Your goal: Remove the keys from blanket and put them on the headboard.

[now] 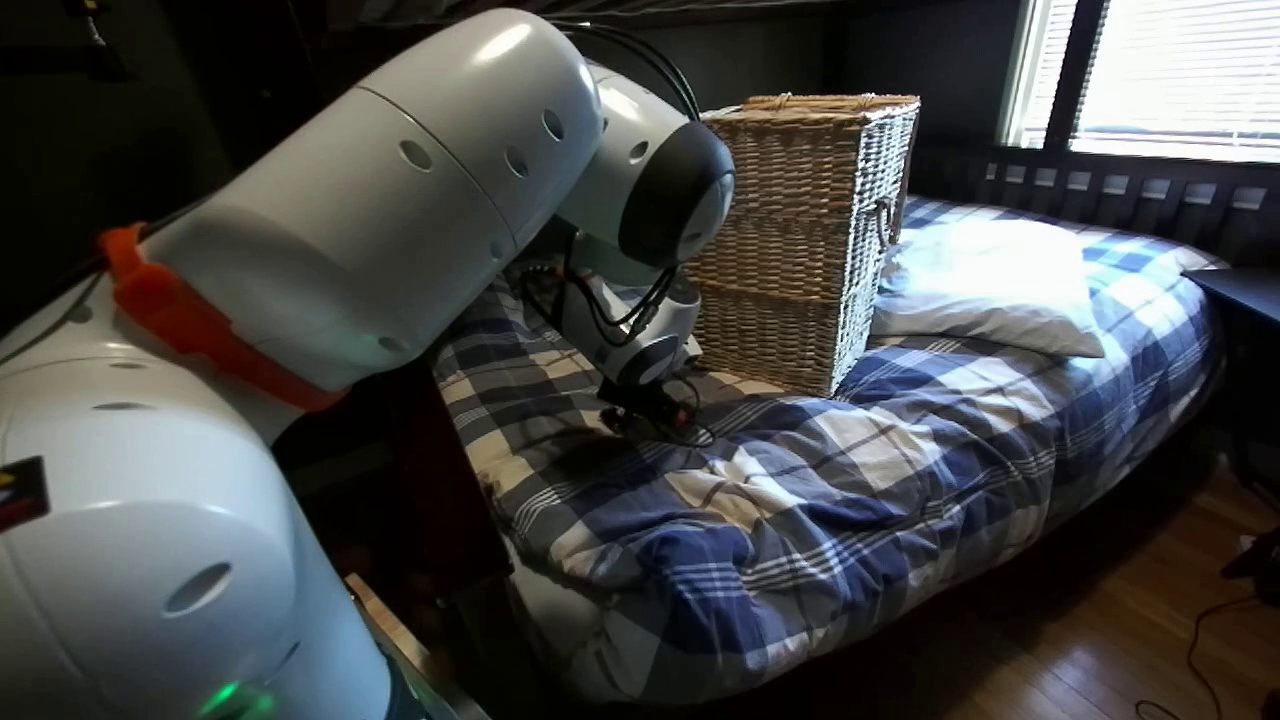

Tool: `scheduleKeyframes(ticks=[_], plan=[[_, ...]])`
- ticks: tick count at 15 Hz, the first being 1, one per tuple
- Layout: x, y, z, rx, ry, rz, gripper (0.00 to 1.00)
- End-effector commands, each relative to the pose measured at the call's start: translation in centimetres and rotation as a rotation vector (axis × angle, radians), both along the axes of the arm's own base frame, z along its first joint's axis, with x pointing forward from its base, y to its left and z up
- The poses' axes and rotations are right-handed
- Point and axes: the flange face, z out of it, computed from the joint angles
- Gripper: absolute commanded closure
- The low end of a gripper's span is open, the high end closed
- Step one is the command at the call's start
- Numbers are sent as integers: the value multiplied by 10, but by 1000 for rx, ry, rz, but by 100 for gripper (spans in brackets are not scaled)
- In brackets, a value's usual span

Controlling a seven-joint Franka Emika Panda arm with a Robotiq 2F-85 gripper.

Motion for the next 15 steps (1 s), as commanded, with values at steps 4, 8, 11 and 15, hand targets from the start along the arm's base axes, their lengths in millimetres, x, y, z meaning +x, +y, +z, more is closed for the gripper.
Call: scheduleKeyframes(ticks=[4, 8, 11, 15], plan=[[3, 11, 64, 27, -128, -22, 99], [1, 23, 135, 39, -347, -9, 99], [-9, 37, 179, 48, -468, 17, 99], [-31, 67, 222, 75, -552, 117, 99]])
